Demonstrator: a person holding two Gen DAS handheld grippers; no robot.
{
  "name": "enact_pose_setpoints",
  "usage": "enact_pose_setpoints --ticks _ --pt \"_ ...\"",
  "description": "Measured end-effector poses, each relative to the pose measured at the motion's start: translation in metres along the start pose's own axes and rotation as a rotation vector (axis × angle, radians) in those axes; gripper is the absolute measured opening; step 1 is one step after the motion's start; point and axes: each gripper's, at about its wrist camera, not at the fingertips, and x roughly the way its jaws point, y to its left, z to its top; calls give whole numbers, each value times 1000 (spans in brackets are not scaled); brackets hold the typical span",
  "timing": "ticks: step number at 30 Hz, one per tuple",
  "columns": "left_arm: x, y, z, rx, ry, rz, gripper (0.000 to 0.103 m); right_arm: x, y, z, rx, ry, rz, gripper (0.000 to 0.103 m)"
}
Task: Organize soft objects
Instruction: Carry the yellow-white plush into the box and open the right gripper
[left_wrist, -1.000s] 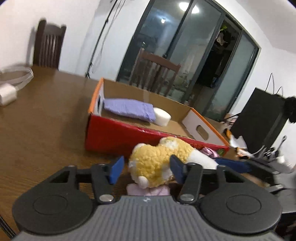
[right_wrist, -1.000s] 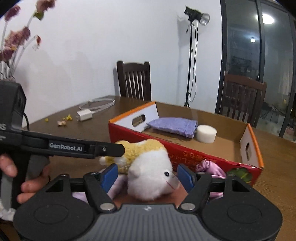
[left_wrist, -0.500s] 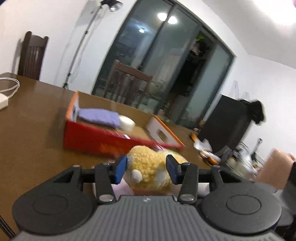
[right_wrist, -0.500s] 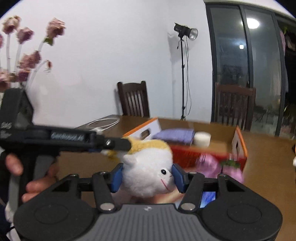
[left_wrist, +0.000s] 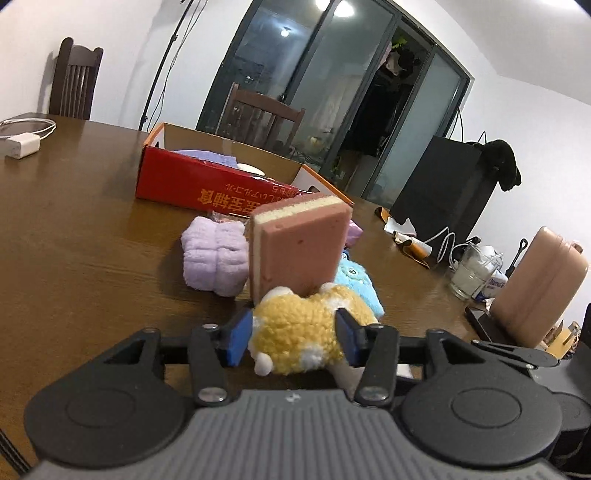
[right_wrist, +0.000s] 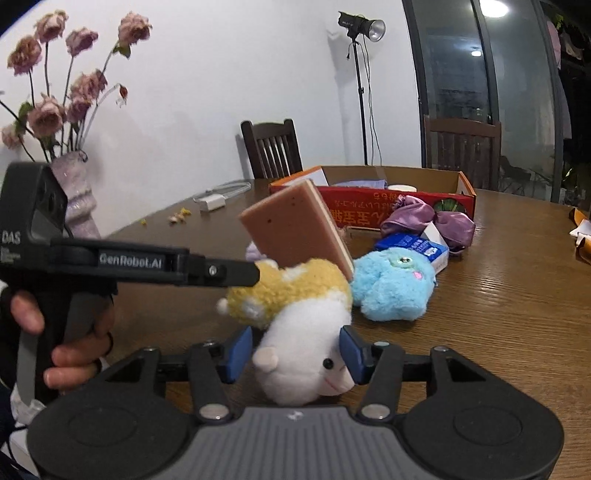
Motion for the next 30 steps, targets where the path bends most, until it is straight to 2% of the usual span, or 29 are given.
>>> enact_pose_setpoints --ticks 1,2,5,8,10,15,17,20,23,26,30 --pt "0 2 -1 -3 4 2 56 -1 -1 0 9 -10 8 62" --pt "0 4 -2 -5 5 4 56 -2 -2 0 21 -20 10 64" --pt "5 8 -4 -17 28 3 56 2 -9 3 64 -19 13 64" --pt "8 11 -7 -28 44 -17 54 10 -15 3 103 7 18 61" --pt "11 12 -8 -25 52 -33 42 17 -17 0 118 28 13 55" --pt "11 3 -6 29 53 -26 39 28 -17 -2 108 56 5 48" --pt "1 -10 2 86 13 -19 39 24 -18 4 127 67 25 47" --pt "-8 -23 30 109 -69 -63 39 2 -18 28 85 -12 31 47" --pt "11 -27 78 129 -120 -118 39 -7 -33 61 73 -96 34 47" --pt "56 -29 131 173 -130 -152 39 12 -58 102 23 -137 -37 46" --pt "142 -18 199 138 -43 -173 39 61 -98 155 -9 -127 -162 46"
